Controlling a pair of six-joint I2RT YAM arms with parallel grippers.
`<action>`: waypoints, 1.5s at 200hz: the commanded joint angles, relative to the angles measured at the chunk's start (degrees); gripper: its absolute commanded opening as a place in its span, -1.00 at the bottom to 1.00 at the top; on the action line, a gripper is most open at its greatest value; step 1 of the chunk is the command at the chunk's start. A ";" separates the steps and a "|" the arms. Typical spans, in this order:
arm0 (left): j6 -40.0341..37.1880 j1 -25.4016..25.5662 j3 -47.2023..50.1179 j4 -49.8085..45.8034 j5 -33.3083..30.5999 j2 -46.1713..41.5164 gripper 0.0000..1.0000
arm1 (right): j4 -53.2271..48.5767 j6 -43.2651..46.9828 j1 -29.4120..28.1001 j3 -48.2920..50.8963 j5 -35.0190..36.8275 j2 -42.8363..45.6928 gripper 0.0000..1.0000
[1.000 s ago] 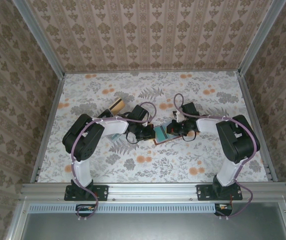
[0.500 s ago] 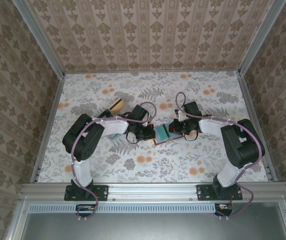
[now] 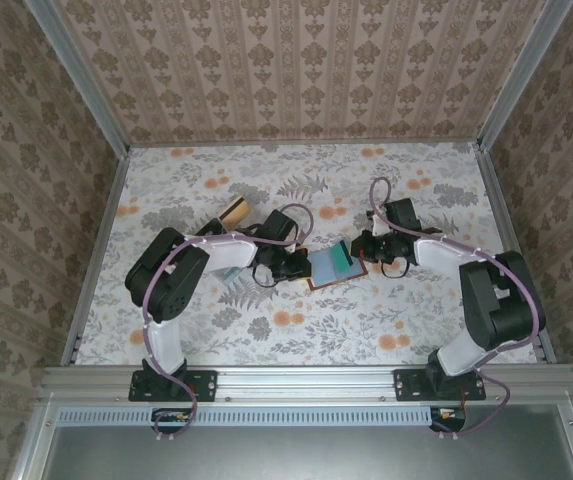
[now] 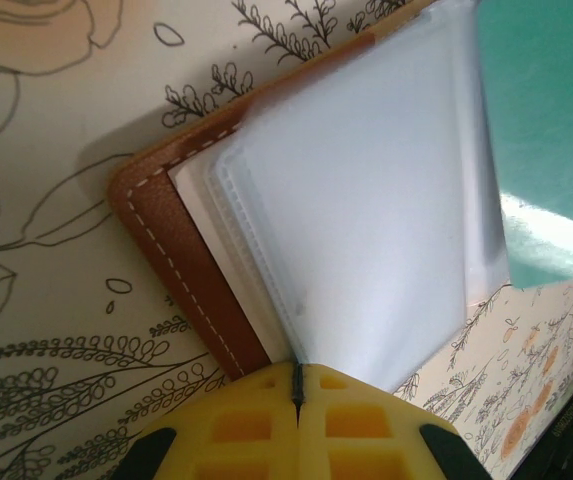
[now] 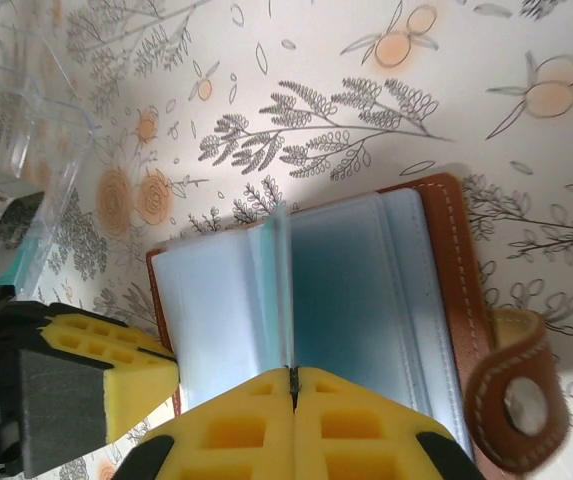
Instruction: Take the credit cards out of the card holder
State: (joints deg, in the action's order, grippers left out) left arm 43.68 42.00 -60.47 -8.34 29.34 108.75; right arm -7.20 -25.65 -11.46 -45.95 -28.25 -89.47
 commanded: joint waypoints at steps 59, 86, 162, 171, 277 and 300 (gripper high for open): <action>0.80 -1.37 -0.67 -3.16 -1.66 -6.73 -0.46 | -6.00 -1.13 0.93 0.36 1.58 9.35 -1.00; 3.92 -2.36 0.41 2.21 -1.17 -12.44 -0.11 | -5.00 -4.09 0.96 -0.59 -0.25 13.19 -1.00; 20.08 -4.56 6.02 29.71 2.04 -18.74 -0.19 | 11.91 -20.23 0.89 0.02 -7.39 18.19 -1.00; 21.77 -4.56 6.39 32.54 2.46 -18.66 -0.20 | 14.35 -22.32 0.81 0.32 -8.12 18.19 -1.00; 32.03 -3.68 7.48 49.17 5.14 -13.89 -0.44 | 26.71 -31.71 -1.56 3.94 -8.31 18.63 -1.00; 30.84 -3.59 7.56 46.84 4.51 -14.37 -0.44 | 26.69 -31.63 -1.68 4.03 -8.22 18.81 -1.00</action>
State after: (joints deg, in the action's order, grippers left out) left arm 74.65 37.95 -52.99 38.39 33.21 94.54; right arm 16.82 -56.05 -12.75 -42.61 -35.42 -72.23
